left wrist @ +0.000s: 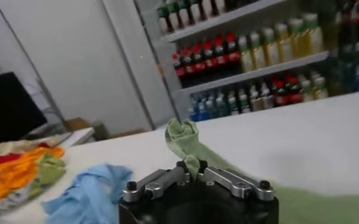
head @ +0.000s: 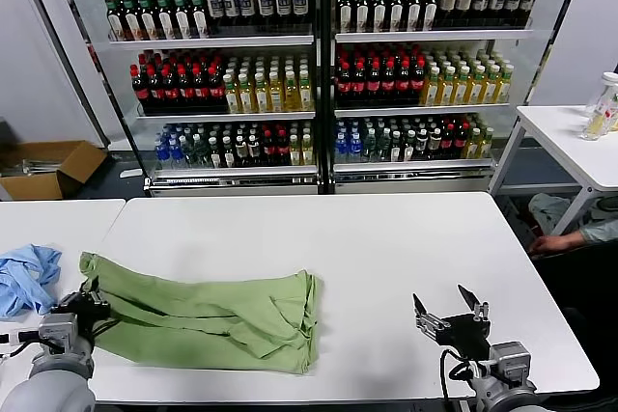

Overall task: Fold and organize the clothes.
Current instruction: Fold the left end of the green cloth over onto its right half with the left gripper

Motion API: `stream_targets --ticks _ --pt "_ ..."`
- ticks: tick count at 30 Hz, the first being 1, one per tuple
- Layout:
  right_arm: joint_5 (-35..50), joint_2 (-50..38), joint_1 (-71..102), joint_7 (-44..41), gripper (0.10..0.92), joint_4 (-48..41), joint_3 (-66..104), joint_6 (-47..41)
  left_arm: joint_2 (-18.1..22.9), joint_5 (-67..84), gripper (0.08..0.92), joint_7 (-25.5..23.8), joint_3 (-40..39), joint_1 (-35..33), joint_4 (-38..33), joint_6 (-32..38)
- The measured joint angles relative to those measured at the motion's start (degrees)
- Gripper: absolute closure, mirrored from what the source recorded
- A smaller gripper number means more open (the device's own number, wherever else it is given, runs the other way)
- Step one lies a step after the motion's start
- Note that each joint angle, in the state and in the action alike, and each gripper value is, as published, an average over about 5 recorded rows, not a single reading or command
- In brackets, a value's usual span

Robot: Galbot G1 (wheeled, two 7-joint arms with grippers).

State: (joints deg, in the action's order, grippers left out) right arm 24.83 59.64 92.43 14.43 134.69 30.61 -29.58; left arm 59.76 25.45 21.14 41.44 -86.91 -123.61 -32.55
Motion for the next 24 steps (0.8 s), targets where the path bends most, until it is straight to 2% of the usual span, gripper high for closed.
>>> stream_targets --ticks 5,9,21,24 --pt "-0.08 0.02 0.45 0.02 0.203 0.42 0.70 -0.05 3.08 6.04 0.905 -0.90 -6.84 -0.29 -4.86 -0.05" --pt "-0.09 0.09 0.79 0.01 0.203 0.54 1.24 -0.06 6.22 8.40 0.905 -2.27 -13.13 0.67 -6.16 0.40" --pt "-0.13 0.38 0.51 -0.01 0.203 0.13 1.32 -0.06 13.77 8.29 0.905 -5.53 -25.60 5.76 -1.91 3.52" --pt "-0.17 0.44 0.35 -0.01 0.203 0.00 1.16 -0.10 15.01 7.40 0.880 -5.88 -27.37 6.87 -0.42 3.98"
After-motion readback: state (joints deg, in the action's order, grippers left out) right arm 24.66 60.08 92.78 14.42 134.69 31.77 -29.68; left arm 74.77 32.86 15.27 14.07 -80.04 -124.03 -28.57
